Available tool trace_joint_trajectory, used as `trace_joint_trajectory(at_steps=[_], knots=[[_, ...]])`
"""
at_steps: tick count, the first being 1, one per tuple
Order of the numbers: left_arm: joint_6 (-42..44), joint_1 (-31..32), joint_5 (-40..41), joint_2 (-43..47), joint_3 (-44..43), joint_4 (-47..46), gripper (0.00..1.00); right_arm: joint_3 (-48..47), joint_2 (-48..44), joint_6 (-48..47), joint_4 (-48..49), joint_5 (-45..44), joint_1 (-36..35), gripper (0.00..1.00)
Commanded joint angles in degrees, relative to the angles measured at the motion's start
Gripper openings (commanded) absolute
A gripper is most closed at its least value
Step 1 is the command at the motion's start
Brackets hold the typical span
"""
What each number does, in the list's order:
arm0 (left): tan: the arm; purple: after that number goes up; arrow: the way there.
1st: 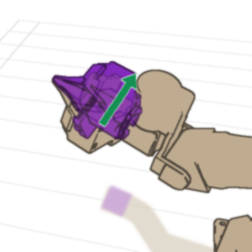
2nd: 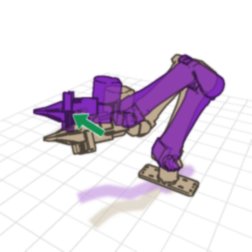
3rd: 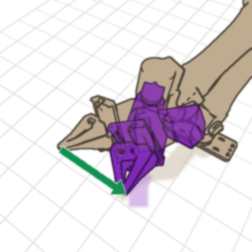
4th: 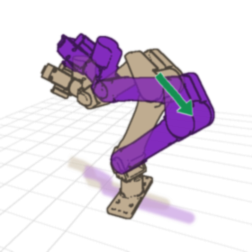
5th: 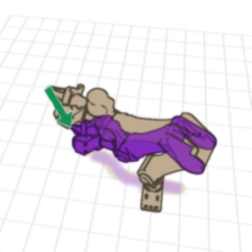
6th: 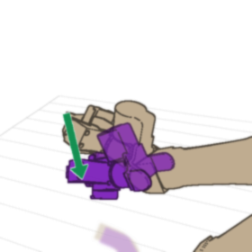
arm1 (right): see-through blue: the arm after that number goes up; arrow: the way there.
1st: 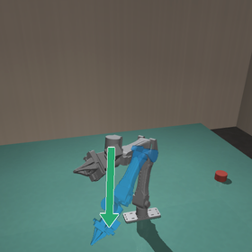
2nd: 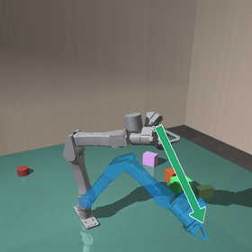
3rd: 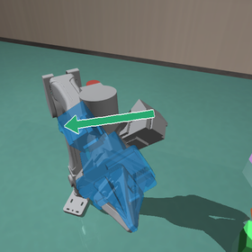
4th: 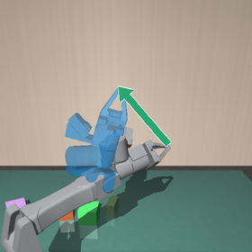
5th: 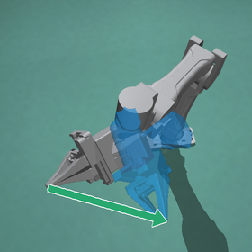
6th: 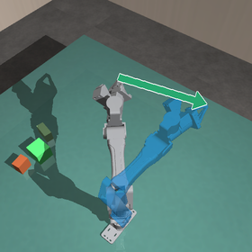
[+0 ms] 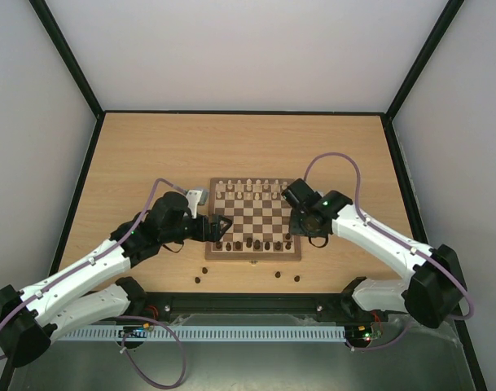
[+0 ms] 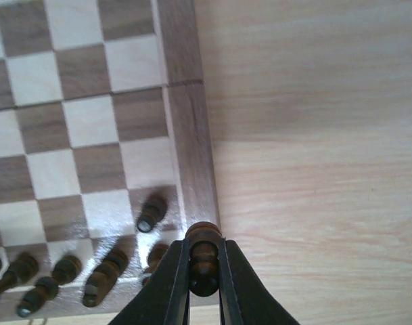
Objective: Set up the chess pieces on the board
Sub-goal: Place the chess piece on the chessboard.
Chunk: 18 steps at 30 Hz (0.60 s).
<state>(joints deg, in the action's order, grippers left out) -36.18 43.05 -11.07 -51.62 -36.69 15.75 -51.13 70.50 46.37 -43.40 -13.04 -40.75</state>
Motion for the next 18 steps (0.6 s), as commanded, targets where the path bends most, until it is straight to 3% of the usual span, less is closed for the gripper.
trace_joint_trajectory(at_steps=[1, 9, 18], knots=[[-0.3, -0.4, 1.2, 0.7, -0.6, 1.1, 0.99, -6.3, 3.6, -3.3, -4.6, -2.9, -0.3, 0.08], [-0.8, -0.4, 2.0, 1.7, -0.3, 1.5, 0.99, -15.4, 12.4, -8.2, -2.7, 0.8, -0.4, 0.08], [-1.6, -0.4, 2.9, 2.1, 0.2, 1.7, 0.99, -13.9, 17.0, -9.8, 0.7, 5.5, -2.5, 0.08]])
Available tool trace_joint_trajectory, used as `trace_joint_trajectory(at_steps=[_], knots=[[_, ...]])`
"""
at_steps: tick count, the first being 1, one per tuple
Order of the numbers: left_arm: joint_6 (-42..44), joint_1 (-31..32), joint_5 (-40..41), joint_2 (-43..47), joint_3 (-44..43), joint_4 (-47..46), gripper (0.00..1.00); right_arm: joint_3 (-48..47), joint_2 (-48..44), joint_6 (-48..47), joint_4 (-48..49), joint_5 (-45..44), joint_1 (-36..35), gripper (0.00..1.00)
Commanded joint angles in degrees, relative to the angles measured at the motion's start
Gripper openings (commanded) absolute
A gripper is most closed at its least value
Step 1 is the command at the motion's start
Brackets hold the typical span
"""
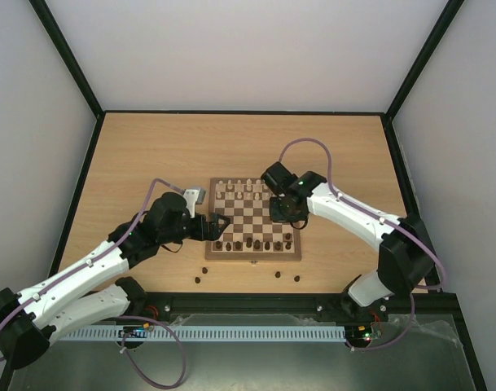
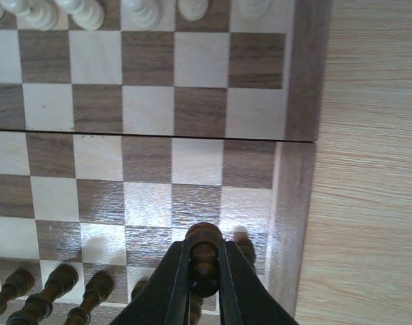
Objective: Set up the chess pieces on the board
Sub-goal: Place the chess piece on the chessboard.
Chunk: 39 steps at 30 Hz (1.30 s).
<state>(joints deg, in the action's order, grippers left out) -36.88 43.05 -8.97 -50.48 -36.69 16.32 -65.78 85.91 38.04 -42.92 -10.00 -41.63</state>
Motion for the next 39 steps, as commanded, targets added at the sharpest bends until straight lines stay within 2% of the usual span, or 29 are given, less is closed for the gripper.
trace_joint_trajectory(at_steps=[1, 7, 18, 33, 39], knots=[[-0.9, -0.4, 0.8, 1.0, 0.3, 1.0, 0.99, 0.9, 2.2, -1.5, 0.6, 2.7, -2.2, 0.08], [-1.2, -0.4, 0.9, 1.2, 0.4, 1.0, 0.99, 1.8, 5.4, -1.3, 1.4, 3.3, -4.6, 0.09], [-1.4, -0.4, 0.7, 1.3, 1.0, 0.7, 0.99, 6.6, 4.7, -0.5, 1.6, 4.0, -4.9, 0.1], [-1.5, -0.4, 0.5, 1.1, 1.1, 0.4, 0.99, 7.0, 6.2, -1.1, 3.1, 4.8, -5.0, 0.12], [-1.4, -0.4, 0.5, 1.0, 1.2, 0.3, 0.99, 7.1, 6.3, -1.0, 3.1, 4.7, -5.1, 0.18]])
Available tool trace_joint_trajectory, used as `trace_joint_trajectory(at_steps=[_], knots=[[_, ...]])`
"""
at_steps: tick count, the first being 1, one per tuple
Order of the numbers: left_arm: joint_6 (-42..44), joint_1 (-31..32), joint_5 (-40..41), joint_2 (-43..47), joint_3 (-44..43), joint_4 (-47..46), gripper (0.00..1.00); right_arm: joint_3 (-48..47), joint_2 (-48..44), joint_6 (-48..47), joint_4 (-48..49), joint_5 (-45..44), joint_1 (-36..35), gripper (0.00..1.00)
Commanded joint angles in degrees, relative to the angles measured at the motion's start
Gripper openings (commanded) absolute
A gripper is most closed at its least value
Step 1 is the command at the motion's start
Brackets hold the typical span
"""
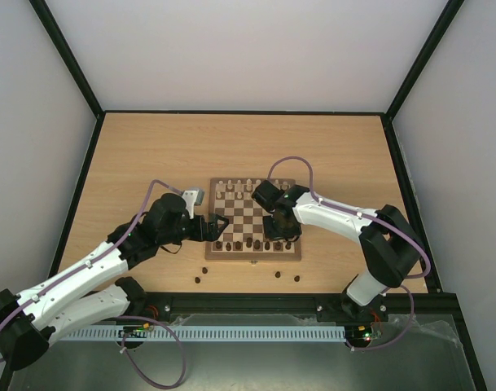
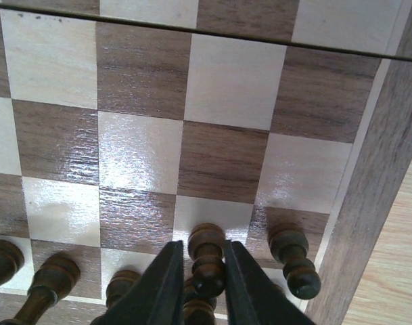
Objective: Set up the chess pieces on the board
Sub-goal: Place the chess piece on the chessboard.
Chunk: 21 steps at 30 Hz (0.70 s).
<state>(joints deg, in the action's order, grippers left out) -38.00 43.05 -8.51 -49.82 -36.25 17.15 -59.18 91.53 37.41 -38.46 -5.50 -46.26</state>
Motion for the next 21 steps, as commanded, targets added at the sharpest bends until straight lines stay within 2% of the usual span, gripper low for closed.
trace_joint_trajectory(at_steps=[1, 12, 21], knots=[[-0.3, -0.4, 0.1, 0.4, 0.8, -0.5, 0.99, 0.5, 0.6, -0.4, -1.3, 0.2, -0.4, 0.2], [-0.5, -0.4, 0.2, 1.0, 0.6, 0.0, 0.99, -1.8, -0.3, -0.8, -2.1, 0.0, -0.4, 0.33], [-0.9, -0.4, 0.5, 1.8, 0.7, 0.5, 0.99, -4.4, -3.9, -2.4, -3.0, 0.4, -0.4, 0.36]])
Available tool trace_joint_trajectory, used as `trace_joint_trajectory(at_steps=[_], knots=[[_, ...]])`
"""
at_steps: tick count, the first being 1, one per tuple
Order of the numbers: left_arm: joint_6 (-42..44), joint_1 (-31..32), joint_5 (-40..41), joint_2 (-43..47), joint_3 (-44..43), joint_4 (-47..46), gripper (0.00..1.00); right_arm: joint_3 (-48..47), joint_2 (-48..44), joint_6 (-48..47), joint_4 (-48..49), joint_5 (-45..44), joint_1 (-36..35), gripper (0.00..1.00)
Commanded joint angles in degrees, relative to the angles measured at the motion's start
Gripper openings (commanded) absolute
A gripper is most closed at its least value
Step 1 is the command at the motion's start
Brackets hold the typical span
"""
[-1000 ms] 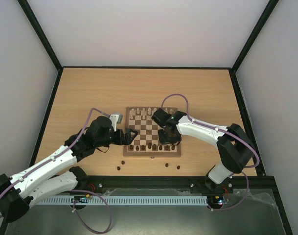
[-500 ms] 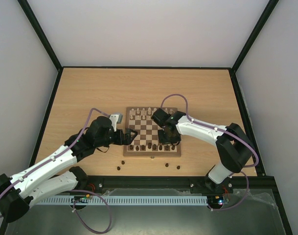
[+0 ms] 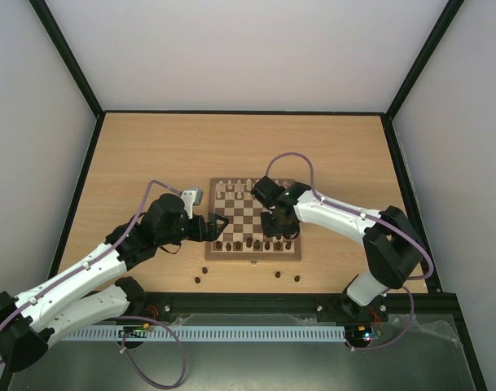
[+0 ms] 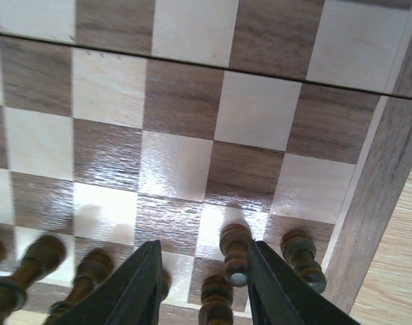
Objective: Set up the chess pieces on the board
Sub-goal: Place the chess piece on the chessboard.
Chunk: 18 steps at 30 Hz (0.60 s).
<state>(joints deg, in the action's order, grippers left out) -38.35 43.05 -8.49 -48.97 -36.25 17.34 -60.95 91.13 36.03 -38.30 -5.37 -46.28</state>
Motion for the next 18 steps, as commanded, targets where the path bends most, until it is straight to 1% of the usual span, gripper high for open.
trace_joint_trajectory(at_steps=[1, 5, 9, 11, 12, 13, 18], knots=[[-0.5, -0.4, 0.5, 0.8, 0.5, 0.3, 0.99, -3.5, -4.7, -1.0, -3.9, 0.0, -0.4, 0.39], [-0.1, -0.4, 1.0, 1.1, -0.4, 1.3, 0.99, -5.7, -12.4, -0.6, -7.0, -3.2, -0.5, 0.5], [0.2, -0.4, 1.8, 2.2, -1.3, 2.5, 0.99, -5.5, -19.7, 0.0, -9.1, -4.2, -0.2, 0.68], [0.3, -0.4, 2.1, 2.4, -1.8, 3.3, 0.99, -4.2, -23.0, 0.0, -9.8, -3.2, -0.2, 0.78], [0.4, -0.4, 2.2, 2.4, -2.2, 3.6, 0.99, -3.0, -25.0, 1.5, -9.8, -2.7, -0.3, 0.86], [0.3, -0.4, 2.3, 2.6, -2.2, 4.0, 0.99, -1.7, -26.9, 1.9, -9.6, -1.9, -0.2, 0.99], [0.5, -0.4, 3.3, 3.8, -2.3, 5.6, 0.99, 4.0, -36.2, 3.9, -8.9, 2.1, -0.2, 0.99]])
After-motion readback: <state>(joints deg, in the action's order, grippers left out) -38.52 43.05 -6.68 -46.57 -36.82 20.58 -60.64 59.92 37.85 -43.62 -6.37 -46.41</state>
